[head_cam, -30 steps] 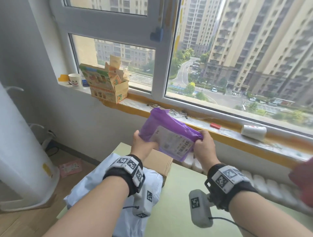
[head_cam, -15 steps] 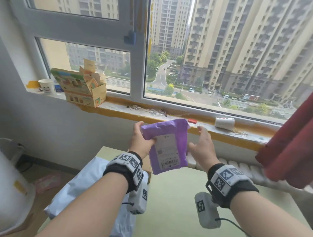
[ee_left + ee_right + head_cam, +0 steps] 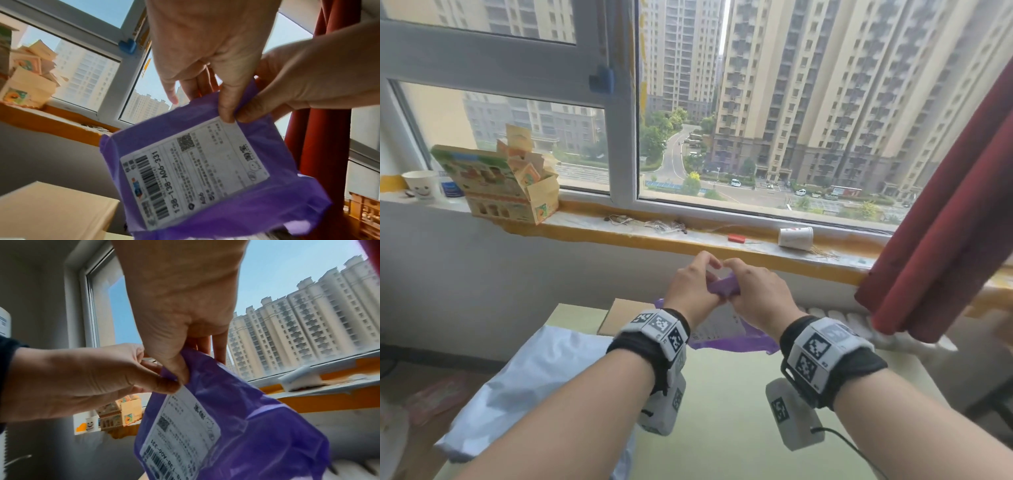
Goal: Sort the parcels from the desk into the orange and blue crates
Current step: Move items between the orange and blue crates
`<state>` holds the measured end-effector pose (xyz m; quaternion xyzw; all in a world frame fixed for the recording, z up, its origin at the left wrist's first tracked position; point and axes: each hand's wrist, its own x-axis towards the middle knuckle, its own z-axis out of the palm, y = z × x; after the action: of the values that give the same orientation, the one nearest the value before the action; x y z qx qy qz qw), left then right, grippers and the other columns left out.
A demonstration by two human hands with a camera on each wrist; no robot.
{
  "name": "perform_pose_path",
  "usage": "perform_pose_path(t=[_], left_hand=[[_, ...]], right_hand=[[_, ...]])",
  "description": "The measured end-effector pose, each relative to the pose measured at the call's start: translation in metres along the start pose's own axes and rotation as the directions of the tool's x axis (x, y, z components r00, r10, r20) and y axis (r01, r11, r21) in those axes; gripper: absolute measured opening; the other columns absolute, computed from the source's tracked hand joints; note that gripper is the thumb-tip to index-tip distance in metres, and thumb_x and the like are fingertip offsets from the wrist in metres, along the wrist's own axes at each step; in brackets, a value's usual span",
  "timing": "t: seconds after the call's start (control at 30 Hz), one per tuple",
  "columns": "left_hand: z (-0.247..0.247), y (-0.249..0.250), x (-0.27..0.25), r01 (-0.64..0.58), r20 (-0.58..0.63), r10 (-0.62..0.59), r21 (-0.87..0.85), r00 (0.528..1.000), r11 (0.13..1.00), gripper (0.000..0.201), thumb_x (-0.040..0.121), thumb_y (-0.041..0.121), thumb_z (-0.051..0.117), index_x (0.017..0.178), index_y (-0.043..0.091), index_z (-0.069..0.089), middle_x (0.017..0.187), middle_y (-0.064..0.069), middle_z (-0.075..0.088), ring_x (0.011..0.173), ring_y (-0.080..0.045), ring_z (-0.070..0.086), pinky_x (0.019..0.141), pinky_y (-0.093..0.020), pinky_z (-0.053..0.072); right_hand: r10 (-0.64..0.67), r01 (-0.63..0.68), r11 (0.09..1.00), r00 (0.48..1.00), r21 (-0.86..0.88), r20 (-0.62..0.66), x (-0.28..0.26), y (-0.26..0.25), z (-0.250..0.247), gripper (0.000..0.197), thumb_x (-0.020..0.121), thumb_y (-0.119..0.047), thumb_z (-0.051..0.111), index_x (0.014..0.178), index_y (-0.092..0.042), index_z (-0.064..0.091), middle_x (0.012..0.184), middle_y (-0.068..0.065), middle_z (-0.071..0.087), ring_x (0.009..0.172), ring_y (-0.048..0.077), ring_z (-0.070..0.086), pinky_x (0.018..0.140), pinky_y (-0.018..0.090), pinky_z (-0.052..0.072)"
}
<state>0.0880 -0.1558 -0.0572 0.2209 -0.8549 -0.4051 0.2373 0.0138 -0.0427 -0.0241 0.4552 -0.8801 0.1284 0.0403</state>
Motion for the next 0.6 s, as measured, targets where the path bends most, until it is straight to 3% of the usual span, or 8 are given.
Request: perform_pose_path(t=[0.07,0.13,0.23,0.3,0.43,0.53,0.6], left_hand=[[0.008,0.003,0.001,-0.005,0.018,0.005,0.0,1.0,1.0,0.05,0.07,0.016,0.081,0.111,0.025,0.055,0.103,0.007,0.067,0.095,-0.011,0.062,0.086,-0.029,0.052],[0.015,0.006,0.006,0.002,-0.009,-0.001,0.026,1.0,1.0,0.061,0.07,0.012,0.079,0.123,0.024,0.051,0.119,0.002,0.057,0.11,-0.014,0.054,0.092,-0.028,0.046],[0.026,0.014,0.013,0.108,-0.085,-0.108,-0.007,0.991,0.994,0.07,0.077,0.014,0.073,0.137,0.019,0.039,0.13,-0.009,0.044,0.121,-0.025,0.047,0.102,-0.033,0.04],[0.037,0.022,0.018,0.223,-0.073,-0.228,-0.073,0.971,0.972,0.076,0.082,0.027,0.072,0.143,0.012,0.03,0.137,-0.015,0.04,0.127,-0.029,0.042,0.107,-0.036,0.034],[0.07,0.046,0.028,0.393,0.139,-0.371,-0.2,0.918,0.898,0.088,0.086,0.051,0.064,0.147,0.004,0.022,0.144,-0.016,0.042,0.126,-0.032,0.048,0.105,-0.04,0.04],[0.103,0.07,0.029,0.464,0.293,-0.374,-0.364,0.88,0.807,0.085,0.083,0.052,0.067,0.14,-0.002,0.034,0.13,-0.018,0.055,0.112,-0.031,0.059,0.095,-0.044,0.05],[0.124,0.089,0.026,0.452,0.33,-0.324,-0.475,0.887,0.755,0.062,0.086,0.042,0.068,0.125,-0.002,0.051,0.116,-0.016,0.064,0.103,-0.031,0.064,0.09,-0.042,0.054]], right_hand=[[0.065,-0.066,0.998,0.998,-0.002,-0.019,-0.007,0.014,-0.004,0.037,0.094,-0.017,0.053,0.13,-0.024,0.055,0.118,0.002,0.066,0.109,0.026,0.06,0.087,0.034,0.047],[0.175,-0.17,0.983,0.981,0.071,-0.078,-0.014,0.032,-0.011,0.029,0.093,-0.015,0.052,0.12,-0.024,0.061,0.109,0.0,0.067,0.101,0.024,0.061,0.08,0.032,0.047],[0.383,-0.313,0.891,0.907,0.327,-0.174,-0.023,0.064,-0.022,0.026,0.089,-0.011,0.052,0.108,-0.022,0.065,0.097,0.002,0.068,0.093,0.026,0.062,0.077,0.033,0.048],[0.519,-0.347,0.768,0.83,0.538,-0.206,-0.03,0.083,-0.03,0.018,0.089,-0.009,0.055,0.1,-0.02,0.065,0.088,0.003,0.067,0.088,0.027,0.062,0.077,0.035,0.049],[0.689,-0.29,0.451,0.714,0.844,-0.122,-0.044,0.12,-0.039,0.009,0.091,-0.008,0.063,0.084,-0.014,0.062,0.08,0.007,0.063,0.083,0.027,0.061,0.079,0.039,0.051],[0.728,-0.229,0.246,0.685,0.942,-0.024,-0.061,0.148,-0.044,0.013,0.092,-0.008,0.065,0.08,-0.013,0.064,0.083,0.012,0.063,0.081,0.025,0.06,0.079,0.043,0.053],[0.733,-0.229,0.189,0.68,0.955,0.018,-0.077,0.164,-0.051,0.013,0.094,-0.008,0.062,0.082,-0.012,0.063,0.083,0.01,0.061,0.076,0.022,0.058,0.07,0.032,0.049]])
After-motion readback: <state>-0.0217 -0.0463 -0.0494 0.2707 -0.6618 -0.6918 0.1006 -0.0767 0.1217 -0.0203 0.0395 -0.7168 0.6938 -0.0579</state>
